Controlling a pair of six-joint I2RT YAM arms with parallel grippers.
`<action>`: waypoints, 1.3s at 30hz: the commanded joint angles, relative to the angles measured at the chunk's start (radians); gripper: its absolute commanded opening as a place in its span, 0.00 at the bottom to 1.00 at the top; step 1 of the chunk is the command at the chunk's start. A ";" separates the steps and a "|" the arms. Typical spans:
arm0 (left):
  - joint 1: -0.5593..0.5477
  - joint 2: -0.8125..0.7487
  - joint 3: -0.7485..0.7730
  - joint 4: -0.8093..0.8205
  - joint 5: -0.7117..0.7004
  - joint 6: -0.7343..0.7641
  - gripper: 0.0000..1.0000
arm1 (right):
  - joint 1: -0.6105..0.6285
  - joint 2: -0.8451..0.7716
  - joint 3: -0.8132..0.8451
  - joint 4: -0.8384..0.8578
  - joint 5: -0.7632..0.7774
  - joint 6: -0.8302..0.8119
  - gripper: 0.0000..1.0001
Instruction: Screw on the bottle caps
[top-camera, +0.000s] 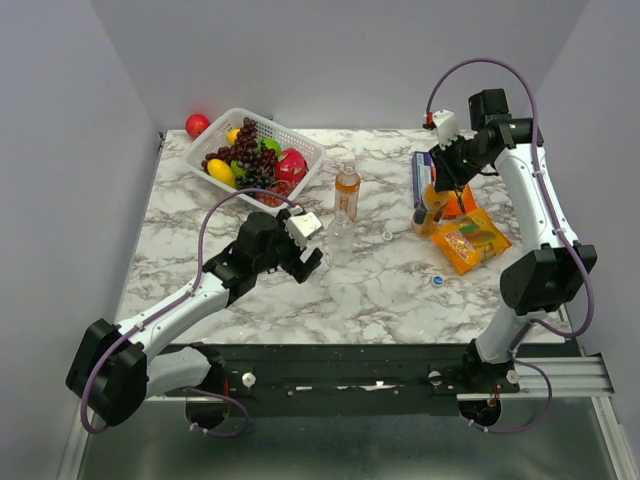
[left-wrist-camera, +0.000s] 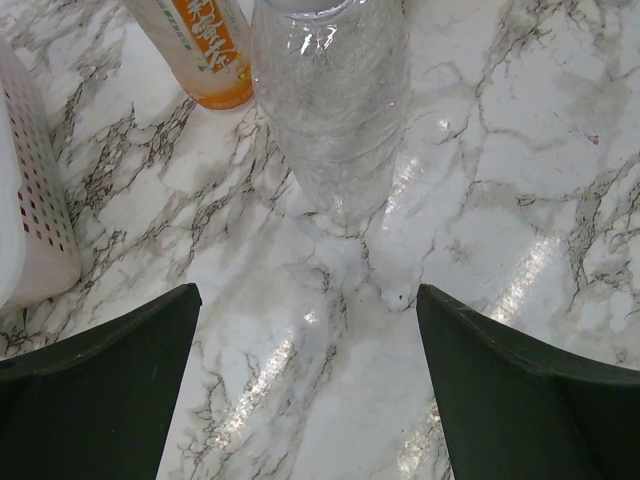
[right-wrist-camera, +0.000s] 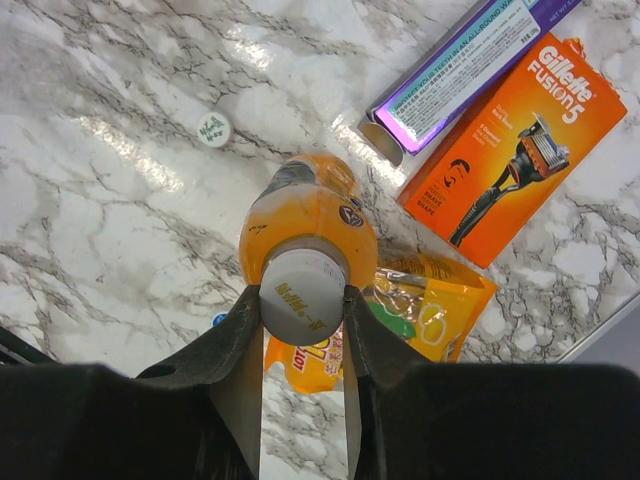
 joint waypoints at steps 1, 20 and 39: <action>0.003 0.008 0.018 -0.007 0.030 0.003 0.99 | -0.004 0.020 0.014 0.027 0.015 0.015 0.22; 0.003 0.017 0.019 -0.010 0.034 0.006 0.99 | -0.001 0.043 -0.015 0.061 0.015 0.033 0.40; 0.005 0.016 0.013 -0.004 0.042 0.005 0.99 | -0.003 0.071 -0.006 0.076 0.014 0.050 0.51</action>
